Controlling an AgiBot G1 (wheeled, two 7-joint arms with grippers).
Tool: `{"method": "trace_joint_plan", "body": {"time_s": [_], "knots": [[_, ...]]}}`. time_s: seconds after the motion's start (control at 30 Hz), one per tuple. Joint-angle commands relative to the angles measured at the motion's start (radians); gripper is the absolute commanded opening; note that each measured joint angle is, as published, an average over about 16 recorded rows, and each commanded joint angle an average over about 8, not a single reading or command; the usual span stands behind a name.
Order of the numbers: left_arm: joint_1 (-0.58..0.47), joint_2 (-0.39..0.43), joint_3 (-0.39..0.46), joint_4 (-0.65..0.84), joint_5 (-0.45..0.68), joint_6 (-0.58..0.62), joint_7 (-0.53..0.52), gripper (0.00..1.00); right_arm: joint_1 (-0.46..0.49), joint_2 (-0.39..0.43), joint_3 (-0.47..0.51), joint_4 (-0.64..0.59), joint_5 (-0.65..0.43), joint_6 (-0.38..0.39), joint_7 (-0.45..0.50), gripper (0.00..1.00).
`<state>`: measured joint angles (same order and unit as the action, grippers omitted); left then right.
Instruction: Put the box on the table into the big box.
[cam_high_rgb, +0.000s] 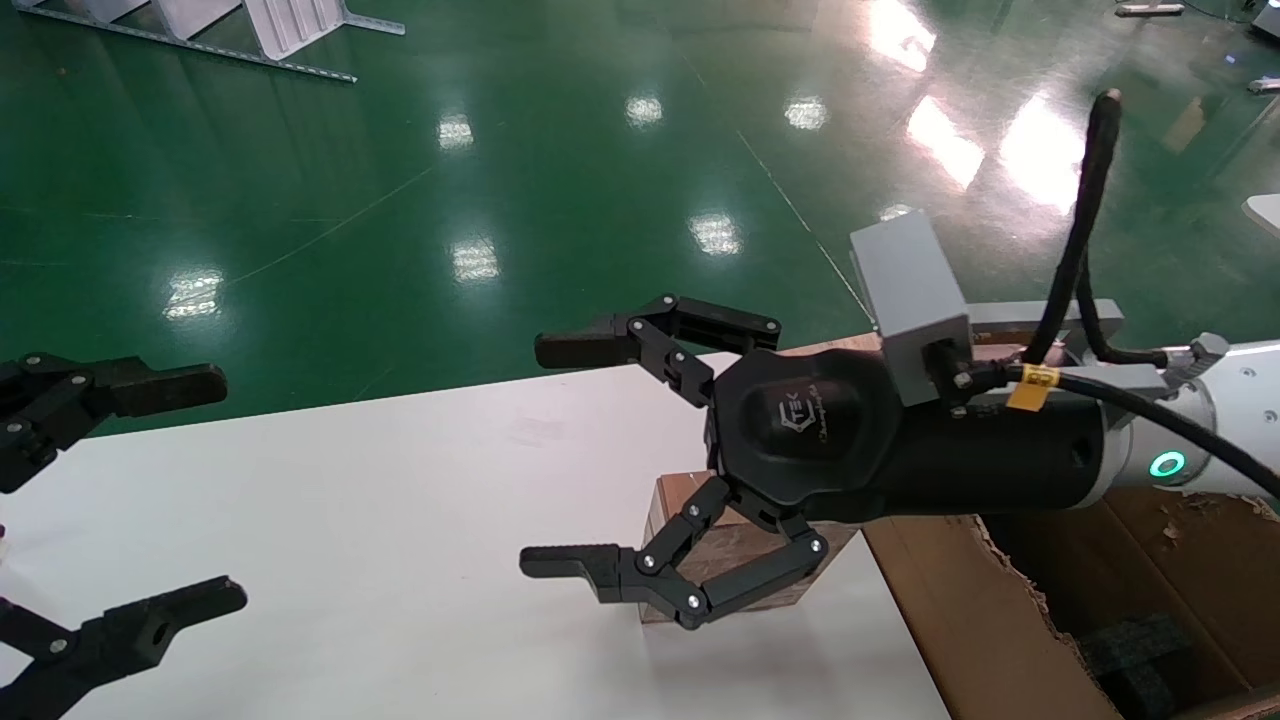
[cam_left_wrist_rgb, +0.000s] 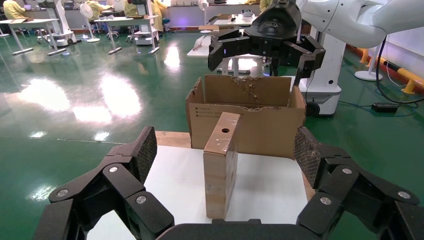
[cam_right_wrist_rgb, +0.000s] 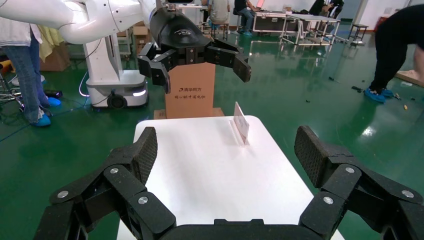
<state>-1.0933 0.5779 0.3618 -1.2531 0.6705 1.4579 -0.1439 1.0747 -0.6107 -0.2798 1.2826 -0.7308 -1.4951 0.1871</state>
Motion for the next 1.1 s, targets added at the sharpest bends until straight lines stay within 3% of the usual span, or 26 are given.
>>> {"method": "trace_joint_plan", "body": {"time_s": [0.03,0.47,0.77,0.83,1.03,1.1], "knots": [[0.0,0.0,0.0,0.0,0.0,0.0,0.0,1.0,0.0,0.0,0.0,0.0,0.0,0.0,0.0,1.0],[0.0,0.0,0.0,0.0,0.0,0.0,0.0,1.0,0.0,0.007,-0.004,0.001,-0.016,0.004,0.002,1.0],[0.0,0.0,0.0,0.0,0.0,0.0,0.0,0.99,0.007,0.08,-0.036,-0.017,-0.166,0.078,0.053,1.0],[0.0,0.0,0.0,0.0,0.0,0.0,0.0,0.84,0.006,0.096,-0.04,-0.027,-0.192,0.096,0.068,1.0],[0.0,0.0,0.0,0.0,0.0,0.0,0.0,0.1,0.0,0.135,-0.043,-0.062,-0.236,0.122,0.082,1.0],[0.0,0.0,0.0,0.0,0.0,0.0,0.0,0.0,-0.001,0.144,-0.043,-0.072,-0.245,0.122,0.077,1.0]]}}
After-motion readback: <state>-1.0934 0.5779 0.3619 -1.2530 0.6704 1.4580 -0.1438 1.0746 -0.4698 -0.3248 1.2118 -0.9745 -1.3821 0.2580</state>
